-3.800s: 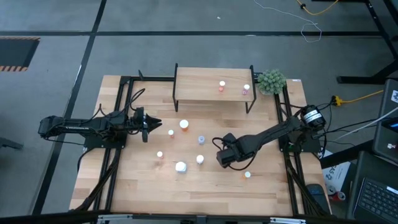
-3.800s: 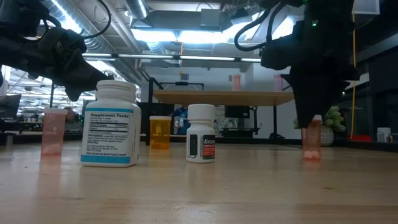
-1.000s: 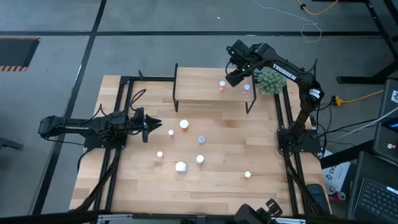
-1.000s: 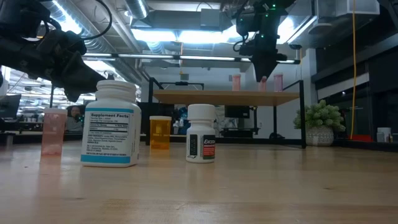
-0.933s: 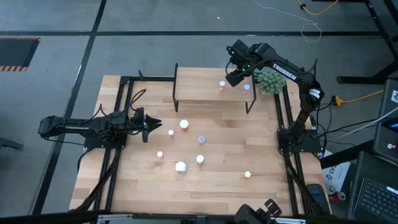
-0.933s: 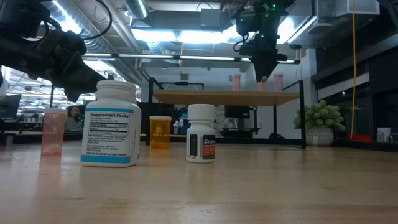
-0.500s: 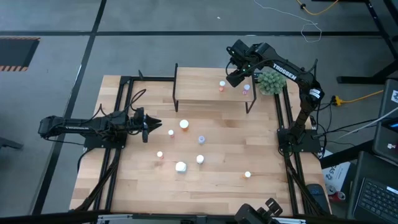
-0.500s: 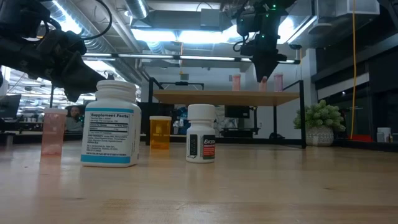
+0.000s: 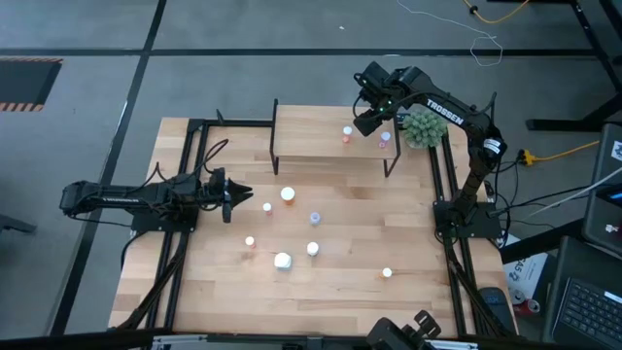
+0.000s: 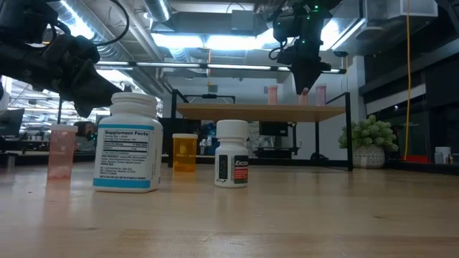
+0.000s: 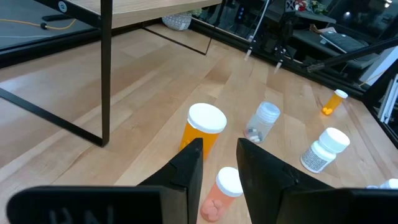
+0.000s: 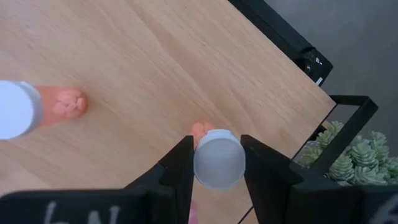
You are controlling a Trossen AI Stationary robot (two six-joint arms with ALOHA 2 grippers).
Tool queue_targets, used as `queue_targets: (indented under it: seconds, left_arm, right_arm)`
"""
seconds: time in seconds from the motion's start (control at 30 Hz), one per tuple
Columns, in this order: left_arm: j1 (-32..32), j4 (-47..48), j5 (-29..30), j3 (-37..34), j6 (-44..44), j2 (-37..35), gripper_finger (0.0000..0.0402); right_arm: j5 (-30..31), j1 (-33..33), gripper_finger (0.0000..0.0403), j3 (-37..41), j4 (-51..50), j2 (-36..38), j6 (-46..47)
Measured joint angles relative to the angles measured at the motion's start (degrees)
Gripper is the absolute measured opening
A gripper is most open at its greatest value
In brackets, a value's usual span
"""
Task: Pick and place medicine bottles onto shelf by color
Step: Put the orange pill bottle on the shelf
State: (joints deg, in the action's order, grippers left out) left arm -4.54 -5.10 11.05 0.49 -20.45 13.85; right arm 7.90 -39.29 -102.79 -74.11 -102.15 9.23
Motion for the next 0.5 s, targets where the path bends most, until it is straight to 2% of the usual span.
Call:
queue_targets:
  seconds: [0.5]
  left_arm:
    - [0.0,0.0,0.0,-0.02,-0.11,0.02,0.0093]
  right_arm:
    - [0.01,0.02,0.0165,-0.02,-0.09,0.0,0.99]
